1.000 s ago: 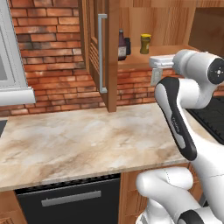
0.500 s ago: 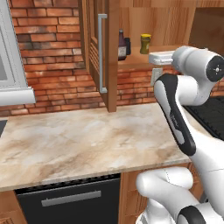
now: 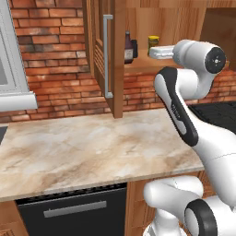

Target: Collect the turmeric, ketchup, and shaker from the cabinet and place them next to the stove.

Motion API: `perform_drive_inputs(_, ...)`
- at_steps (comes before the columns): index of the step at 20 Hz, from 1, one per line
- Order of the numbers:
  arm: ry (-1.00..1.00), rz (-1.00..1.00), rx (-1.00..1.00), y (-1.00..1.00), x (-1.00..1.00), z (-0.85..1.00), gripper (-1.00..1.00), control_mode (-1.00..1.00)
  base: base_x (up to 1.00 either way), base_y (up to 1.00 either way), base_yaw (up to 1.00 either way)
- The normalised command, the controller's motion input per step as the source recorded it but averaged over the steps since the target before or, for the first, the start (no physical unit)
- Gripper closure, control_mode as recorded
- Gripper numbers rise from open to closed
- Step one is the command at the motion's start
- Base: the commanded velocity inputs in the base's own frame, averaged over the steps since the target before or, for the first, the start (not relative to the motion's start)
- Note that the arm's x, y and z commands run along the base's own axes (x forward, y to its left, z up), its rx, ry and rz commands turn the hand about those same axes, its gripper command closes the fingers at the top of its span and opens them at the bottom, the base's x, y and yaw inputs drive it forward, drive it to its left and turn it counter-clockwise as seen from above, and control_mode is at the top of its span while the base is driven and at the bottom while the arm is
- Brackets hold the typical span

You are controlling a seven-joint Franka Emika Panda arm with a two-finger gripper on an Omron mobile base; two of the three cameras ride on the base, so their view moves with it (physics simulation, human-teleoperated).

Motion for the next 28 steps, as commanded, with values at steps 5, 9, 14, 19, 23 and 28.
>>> perform_drive_inputs(5, -0.02, 0.01, 0.00, 0.16, 0.30, 0.00, -1.00, -1.00, 0.00, 0.00, 0.00)
perform_drive_inputs(9, -0.04, 0.05, 0.02, 0.04, 0.28, 0.00, -1.00, -1.00, 0.00, 0.00, 0.00)
perform_drive_inputs(14, 0.03, 0.00, 0.00, -0.01, 0.43, 0.00, -1.00, -1.00, 0.00, 0.00, 0.00)
perform_drive_inputs(19, 0.00, 0.13, 0.00, -0.01, 0.34, -0.02, -1.00, -1.00, 0.00, 0.00, 0.00)
perform_drive_inputs(23, 0.00, 0.23, 0.00, 0.00, 0.12, -0.04, -1.00, -1.00, 0.00, 0.00, 0.00)
perform_drive_inputs(28, 0.00, 0.24, 0.00, 0.00, 0.03, 0.00, -1.00, -1.00, 0.00, 0.00, 0.00)
